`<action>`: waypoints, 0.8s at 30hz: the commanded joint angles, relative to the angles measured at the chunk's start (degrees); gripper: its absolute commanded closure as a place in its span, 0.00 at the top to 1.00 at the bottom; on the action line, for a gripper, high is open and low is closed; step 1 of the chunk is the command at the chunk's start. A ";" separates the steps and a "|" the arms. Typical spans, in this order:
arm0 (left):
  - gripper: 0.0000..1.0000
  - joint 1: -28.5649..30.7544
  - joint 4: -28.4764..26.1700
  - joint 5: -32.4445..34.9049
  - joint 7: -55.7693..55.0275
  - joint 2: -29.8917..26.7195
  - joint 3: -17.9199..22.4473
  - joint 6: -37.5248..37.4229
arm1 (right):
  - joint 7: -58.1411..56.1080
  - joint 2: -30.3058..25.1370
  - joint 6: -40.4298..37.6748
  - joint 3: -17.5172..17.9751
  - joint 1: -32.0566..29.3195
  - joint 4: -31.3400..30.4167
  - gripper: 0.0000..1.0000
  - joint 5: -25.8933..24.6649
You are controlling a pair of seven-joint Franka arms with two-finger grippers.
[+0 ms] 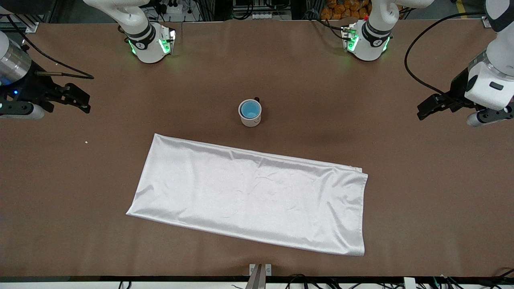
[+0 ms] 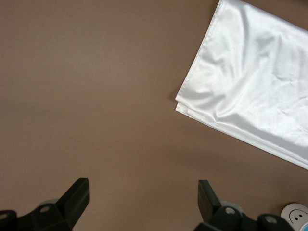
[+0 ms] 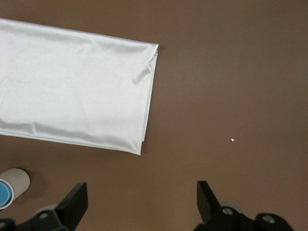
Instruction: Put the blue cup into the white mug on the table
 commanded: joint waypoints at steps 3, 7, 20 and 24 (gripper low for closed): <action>1.00 8.37 3.13 -0.53 0.68 1.96 -8.37 -0.84 | -0.83 0.55 -0.93 0.53 -1.05 1.33 1.00 0.89; 1.00 8.46 3.74 -0.53 0.68 2.13 -8.55 -0.84 | -0.83 0.64 -0.93 0.53 -1.05 1.07 1.00 0.89; 1.00 8.37 5.50 -0.44 0.77 3.28 -8.98 -0.84 | -0.83 0.64 -1.02 0.44 -1.13 0.98 1.00 0.89; 1.00 8.98 5.50 -0.35 0.77 3.28 -10.48 -0.92 | -0.83 0.55 -1.11 0.44 -1.13 0.98 1.00 0.89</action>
